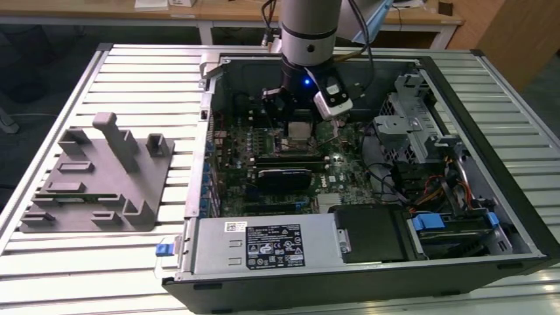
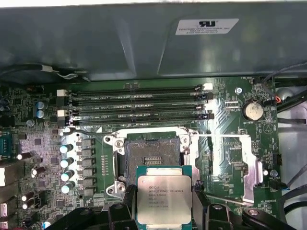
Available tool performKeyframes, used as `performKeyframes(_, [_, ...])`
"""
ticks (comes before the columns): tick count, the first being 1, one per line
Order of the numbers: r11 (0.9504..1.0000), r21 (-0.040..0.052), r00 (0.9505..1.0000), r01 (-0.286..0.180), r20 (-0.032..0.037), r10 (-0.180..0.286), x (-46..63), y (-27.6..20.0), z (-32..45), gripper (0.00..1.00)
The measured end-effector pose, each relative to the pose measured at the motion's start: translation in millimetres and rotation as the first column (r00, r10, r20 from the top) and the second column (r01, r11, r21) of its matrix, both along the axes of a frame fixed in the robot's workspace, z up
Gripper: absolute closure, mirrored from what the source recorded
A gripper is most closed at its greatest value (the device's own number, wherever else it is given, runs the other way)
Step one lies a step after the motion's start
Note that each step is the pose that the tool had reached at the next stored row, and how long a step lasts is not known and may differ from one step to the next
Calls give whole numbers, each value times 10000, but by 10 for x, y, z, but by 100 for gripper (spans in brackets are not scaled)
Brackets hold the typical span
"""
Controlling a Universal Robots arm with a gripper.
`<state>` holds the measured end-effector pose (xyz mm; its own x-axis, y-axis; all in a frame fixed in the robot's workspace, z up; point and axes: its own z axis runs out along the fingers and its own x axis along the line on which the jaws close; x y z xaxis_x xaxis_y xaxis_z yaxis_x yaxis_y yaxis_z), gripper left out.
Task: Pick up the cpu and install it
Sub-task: 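Pick up the cpu and move it towards the insertion slot, then place the cpu into insertion slot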
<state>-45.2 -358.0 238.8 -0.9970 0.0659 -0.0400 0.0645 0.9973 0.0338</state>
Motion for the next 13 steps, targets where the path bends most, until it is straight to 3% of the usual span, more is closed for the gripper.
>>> performKeyframes(13, [10000,-1,10000,-13,0,13,11,11,-2,46])
